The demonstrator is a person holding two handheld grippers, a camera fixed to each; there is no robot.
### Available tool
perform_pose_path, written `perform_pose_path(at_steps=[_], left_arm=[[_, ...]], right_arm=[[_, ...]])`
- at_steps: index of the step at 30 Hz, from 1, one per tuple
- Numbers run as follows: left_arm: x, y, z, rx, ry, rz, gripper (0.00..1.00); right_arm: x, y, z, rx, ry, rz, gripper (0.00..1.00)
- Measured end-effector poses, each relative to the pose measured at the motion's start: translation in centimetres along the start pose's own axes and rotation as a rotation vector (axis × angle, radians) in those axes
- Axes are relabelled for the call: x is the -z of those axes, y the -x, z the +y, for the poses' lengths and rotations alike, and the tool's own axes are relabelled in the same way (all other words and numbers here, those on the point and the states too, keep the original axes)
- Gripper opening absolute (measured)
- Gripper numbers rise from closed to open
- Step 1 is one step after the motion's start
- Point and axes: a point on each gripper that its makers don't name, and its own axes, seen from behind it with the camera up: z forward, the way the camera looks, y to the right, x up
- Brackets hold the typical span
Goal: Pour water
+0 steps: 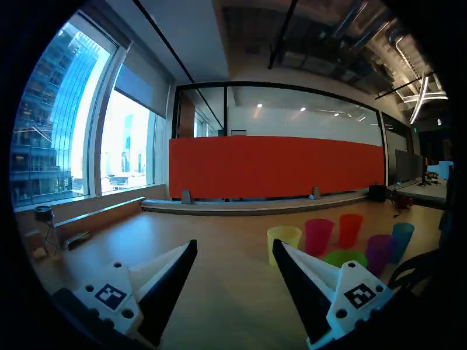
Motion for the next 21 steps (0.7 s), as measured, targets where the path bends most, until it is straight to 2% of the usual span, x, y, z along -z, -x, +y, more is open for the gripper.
perform_pose_path(at_steps=[14,21], left_arm=[[0.0,0.1,0.0,-0.001,0.0,-0.001,0.96],[0.0,0.1,0.0,0.0,0.0,-0.001,0.96]], right_arm=[[-0.2,0.6,-0.3,0.04,-0.016,0.023,1.0],[-1.0,2.0,-0.5,0.017,-0.035,0.03,1.0]])
